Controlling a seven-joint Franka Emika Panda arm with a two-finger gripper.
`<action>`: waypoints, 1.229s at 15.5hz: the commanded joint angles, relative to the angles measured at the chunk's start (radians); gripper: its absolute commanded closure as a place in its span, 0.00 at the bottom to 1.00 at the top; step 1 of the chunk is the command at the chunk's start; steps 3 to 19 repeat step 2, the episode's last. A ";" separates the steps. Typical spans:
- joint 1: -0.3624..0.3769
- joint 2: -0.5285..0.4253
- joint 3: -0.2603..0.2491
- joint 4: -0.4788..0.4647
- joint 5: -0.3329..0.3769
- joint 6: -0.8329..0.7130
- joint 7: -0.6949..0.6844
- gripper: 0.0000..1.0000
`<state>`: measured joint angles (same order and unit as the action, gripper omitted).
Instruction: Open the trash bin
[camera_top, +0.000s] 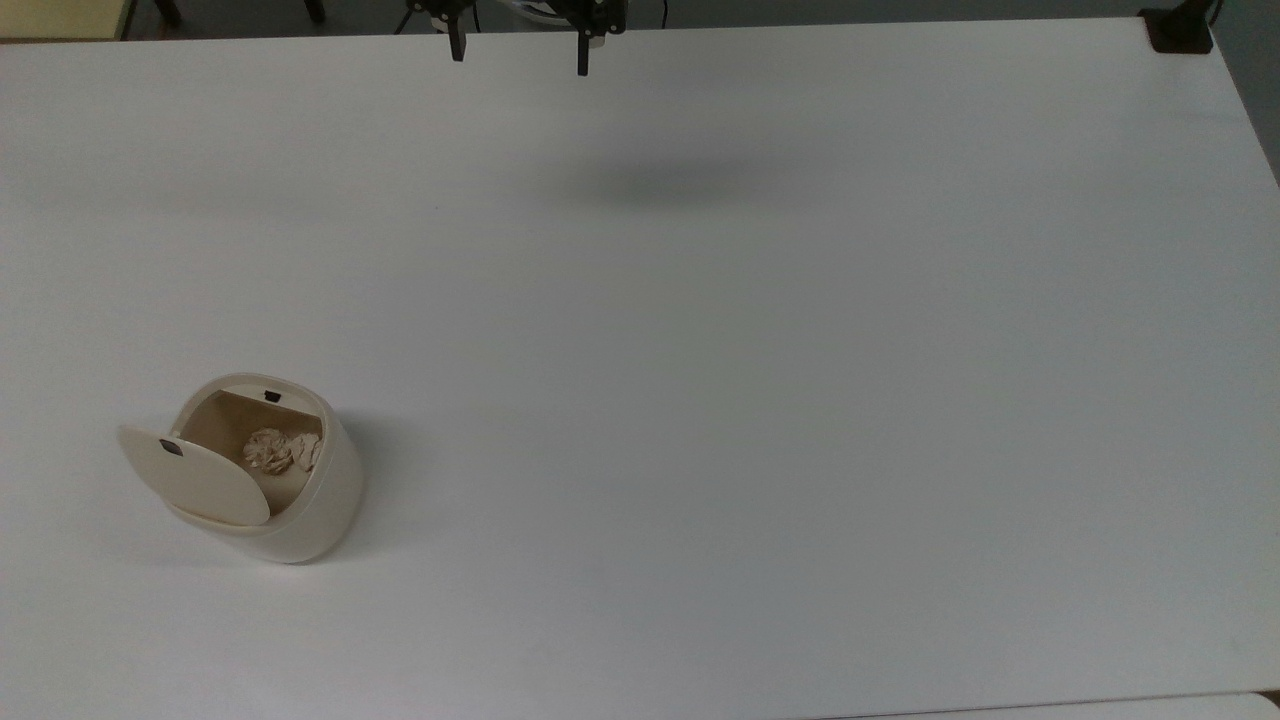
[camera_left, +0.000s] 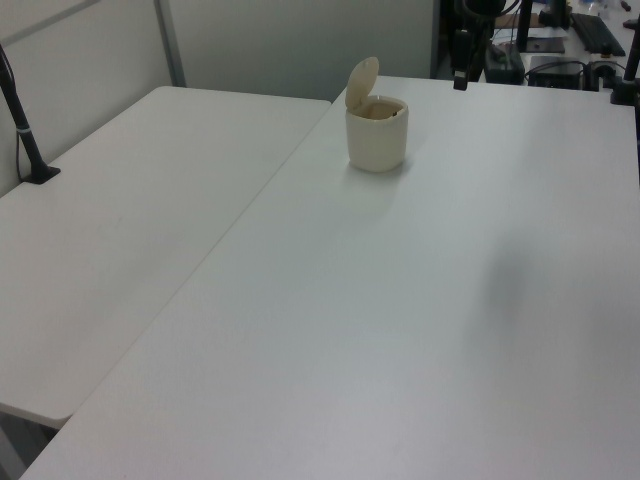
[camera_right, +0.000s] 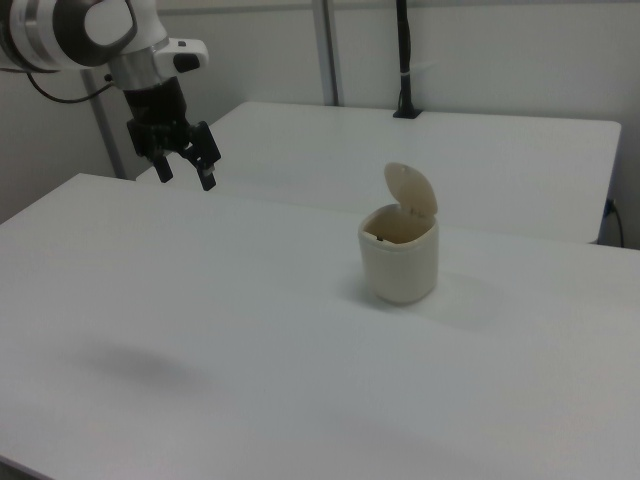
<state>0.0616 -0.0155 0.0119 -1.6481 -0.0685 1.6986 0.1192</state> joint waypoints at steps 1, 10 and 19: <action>0.024 -0.026 -0.033 -0.009 0.022 -0.003 -0.079 0.00; 0.024 -0.029 -0.033 -0.010 0.024 -0.007 -0.090 0.00; 0.024 -0.029 -0.033 -0.010 0.024 -0.007 -0.090 0.00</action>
